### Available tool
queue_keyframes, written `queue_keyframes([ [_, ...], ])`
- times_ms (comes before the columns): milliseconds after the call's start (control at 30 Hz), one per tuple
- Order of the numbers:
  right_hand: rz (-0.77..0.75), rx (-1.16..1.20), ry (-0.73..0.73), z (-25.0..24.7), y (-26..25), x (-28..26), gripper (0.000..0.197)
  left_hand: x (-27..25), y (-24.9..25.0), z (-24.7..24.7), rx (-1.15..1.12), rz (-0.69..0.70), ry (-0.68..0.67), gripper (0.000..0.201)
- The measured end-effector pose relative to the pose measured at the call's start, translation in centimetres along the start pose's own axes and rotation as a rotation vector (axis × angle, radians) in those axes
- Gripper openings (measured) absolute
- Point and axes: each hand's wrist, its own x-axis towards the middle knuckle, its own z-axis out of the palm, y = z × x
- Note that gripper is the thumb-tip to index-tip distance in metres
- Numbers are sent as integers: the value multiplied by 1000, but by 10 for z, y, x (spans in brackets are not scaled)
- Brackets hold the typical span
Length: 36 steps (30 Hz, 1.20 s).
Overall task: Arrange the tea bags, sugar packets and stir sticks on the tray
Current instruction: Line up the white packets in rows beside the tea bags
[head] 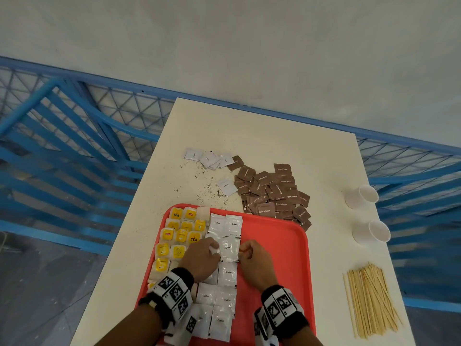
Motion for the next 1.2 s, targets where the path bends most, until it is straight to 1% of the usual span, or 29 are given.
queue_keyframes([
  [67, -4, 5, 9, 1, 1, 0, 12, 1, 3, 2, -21, 34, 12, 23],
  [167, 3, 13, 15, 0, 2, -3, 8, 1, 4, 3, -55, 46, 17, 26],
  [333, 19, 19, 46, 0, 4, -5, 11, -2, -4, 2, -51, 30, 49, 24],
  [467, -4, -24, 19, 3, 6, -6, 8, -4, -4, 3, -51, 48, 33, 25],
  [600, -20, -54, 14, 1, 4, -9, 10, -2, 1, 5, -78, 71, 36, 26],
  [700, -9, -46, 22, 0, 3, -11, 9, -3, 3, 5, -94, 79, 57, 23],
  [800, 5, -49, 34, -1, 4, -11, 9, -4, 0, 2, -115, 50, 98, 16],
  [900, -5, -59, -2, -2, 5, -14, 9, -5, -3, 2, -68, 37, 73, 18],
  [967, -10, -62, -13, -1, 4, -15, 8, -4, -3, 3, -50, 52, 51, 21],
  [1100, 5, -23, -9, 0, 3, -15, 8, -3, 4, 4, -60, 90, 53, 23],
  [1200, 6, -17, 10, -2, 3, -18, 10, -5, 3, 3, -94, 95, 81, 16],
])
